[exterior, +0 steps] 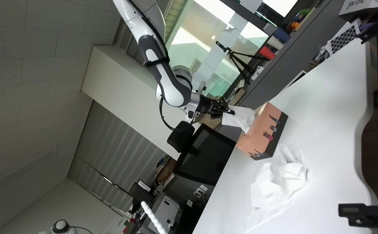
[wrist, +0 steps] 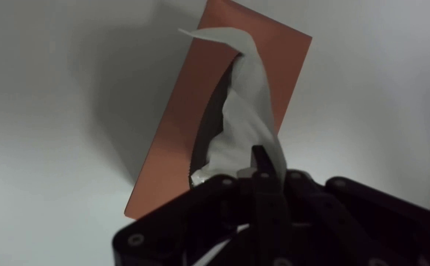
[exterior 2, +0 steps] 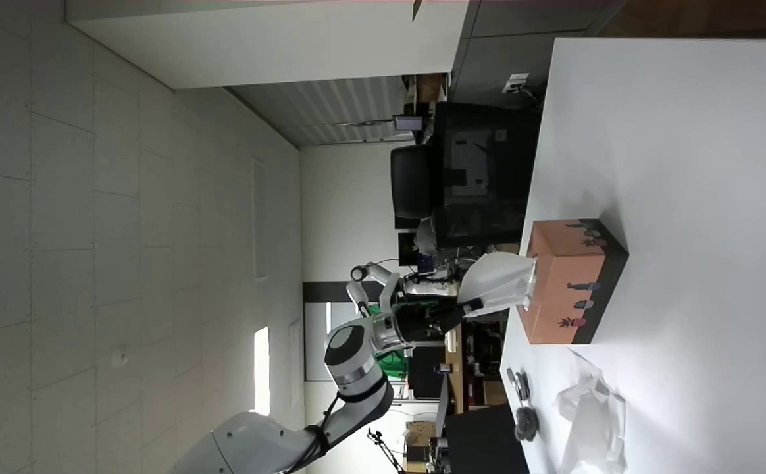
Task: Get one napkin from the box and put it on the table
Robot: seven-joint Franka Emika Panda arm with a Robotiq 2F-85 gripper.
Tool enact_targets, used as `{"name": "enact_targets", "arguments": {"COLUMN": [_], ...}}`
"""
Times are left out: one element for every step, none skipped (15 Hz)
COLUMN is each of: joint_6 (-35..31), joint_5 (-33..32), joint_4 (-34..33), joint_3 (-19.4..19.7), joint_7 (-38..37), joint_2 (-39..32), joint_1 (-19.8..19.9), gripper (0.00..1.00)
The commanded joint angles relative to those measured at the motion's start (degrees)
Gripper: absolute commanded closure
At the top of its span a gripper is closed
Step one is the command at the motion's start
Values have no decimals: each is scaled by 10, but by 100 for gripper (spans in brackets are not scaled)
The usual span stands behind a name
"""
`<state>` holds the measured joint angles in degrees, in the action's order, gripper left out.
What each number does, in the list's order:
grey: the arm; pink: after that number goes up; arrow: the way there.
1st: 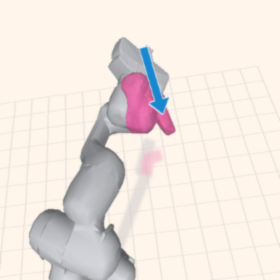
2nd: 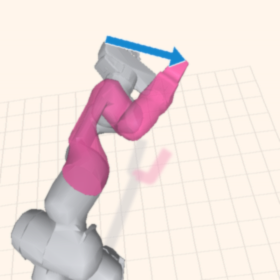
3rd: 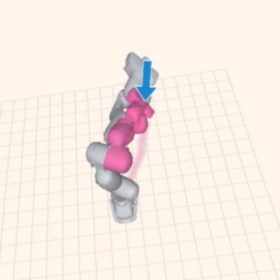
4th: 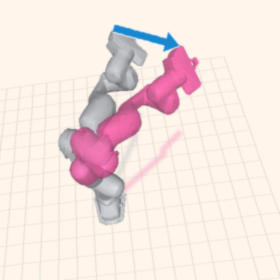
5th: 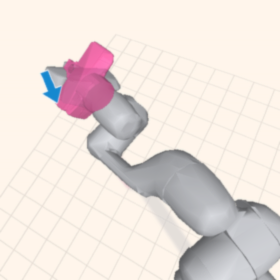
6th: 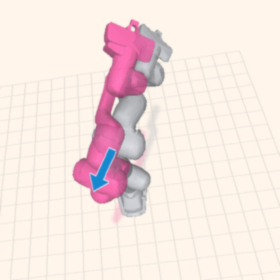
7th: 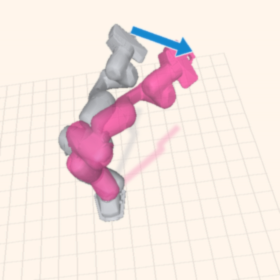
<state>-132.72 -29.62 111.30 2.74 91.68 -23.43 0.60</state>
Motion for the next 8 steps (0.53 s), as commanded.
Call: {"name": "enact_targets", "arguments": {"joint_6": [50,63,72,83,91,99,104,103], "joint_5": [12,19,24,34,44,56,67,79], "joint_4": [19,22,26,31,37,43,50,62], "joint_3": [-11,-15,-19,-24,-29,-34,-39,-44], "joint_7": [0,5,6,10,12,16,17,16], "joint_2": [54,67,80,93,108,121,135,152], "joint_1": [2,3,3,3,2,1,0,-1], "gripper": [100,100,100,100,100,100,100,100]}}
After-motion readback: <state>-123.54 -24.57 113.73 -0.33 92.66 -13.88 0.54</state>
